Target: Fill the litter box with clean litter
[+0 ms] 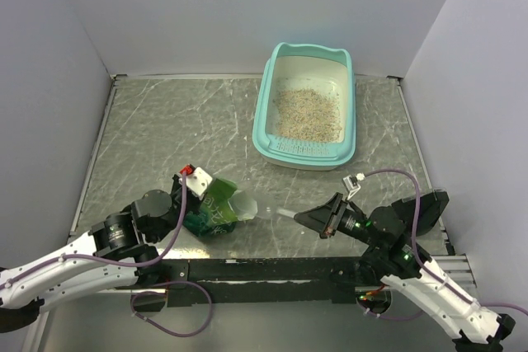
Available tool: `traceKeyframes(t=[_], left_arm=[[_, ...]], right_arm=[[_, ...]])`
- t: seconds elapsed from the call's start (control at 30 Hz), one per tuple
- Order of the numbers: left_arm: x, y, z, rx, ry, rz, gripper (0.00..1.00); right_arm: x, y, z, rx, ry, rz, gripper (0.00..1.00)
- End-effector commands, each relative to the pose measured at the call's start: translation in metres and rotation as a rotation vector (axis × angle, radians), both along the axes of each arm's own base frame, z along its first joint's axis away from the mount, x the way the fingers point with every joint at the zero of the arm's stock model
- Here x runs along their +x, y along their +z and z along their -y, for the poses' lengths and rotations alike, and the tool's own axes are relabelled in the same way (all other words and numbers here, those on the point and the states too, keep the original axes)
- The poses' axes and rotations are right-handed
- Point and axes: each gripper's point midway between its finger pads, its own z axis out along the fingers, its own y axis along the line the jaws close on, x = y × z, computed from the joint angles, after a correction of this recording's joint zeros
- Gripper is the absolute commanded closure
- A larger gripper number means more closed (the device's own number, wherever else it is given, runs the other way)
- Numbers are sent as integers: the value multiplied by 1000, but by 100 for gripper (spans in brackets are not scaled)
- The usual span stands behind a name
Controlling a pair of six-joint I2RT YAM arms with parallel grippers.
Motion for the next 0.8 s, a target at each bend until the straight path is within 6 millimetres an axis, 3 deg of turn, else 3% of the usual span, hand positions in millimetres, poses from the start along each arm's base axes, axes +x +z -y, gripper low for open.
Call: traceKeyframes(t=[0.0,0.07,0.13,0.17,0.23,0.27,0.3,0.47,0.57,0.77], left_arm=[[-2,10,4,-85,-7,2,99],[-2,10,5,-86,-10,2,99],[-2,10,6,-87,-12,-1,99],[-2,10,6,-88,-10,-3,99],[-2,10,6,-89,-10,-7,99],[-2,9,6,-91,-6,-10,99],[-2,10,5,-92,-4,-9,99],[1,9,4,-100,19,-18,99],[2,3,5,-79,29,-33,99],[7,-2,3,-54,72,-55,99]], right_arm=[[2,19,1,-49,-1,48,100],[3,15,-7,-99,40,43,100],[4,24,-13,-126,70,68,100],[6,17,-19,-164,95,41,100],[7,27,-27,-185,136,71,100],[12,17,-34,-228,156,39,100],[11,30,-39,-224,186,59,100],[30,33,-62,-362,264,70,100],[42,31,-76,-423,295,61,100],[51,7,-99,-586,368,1,100]])
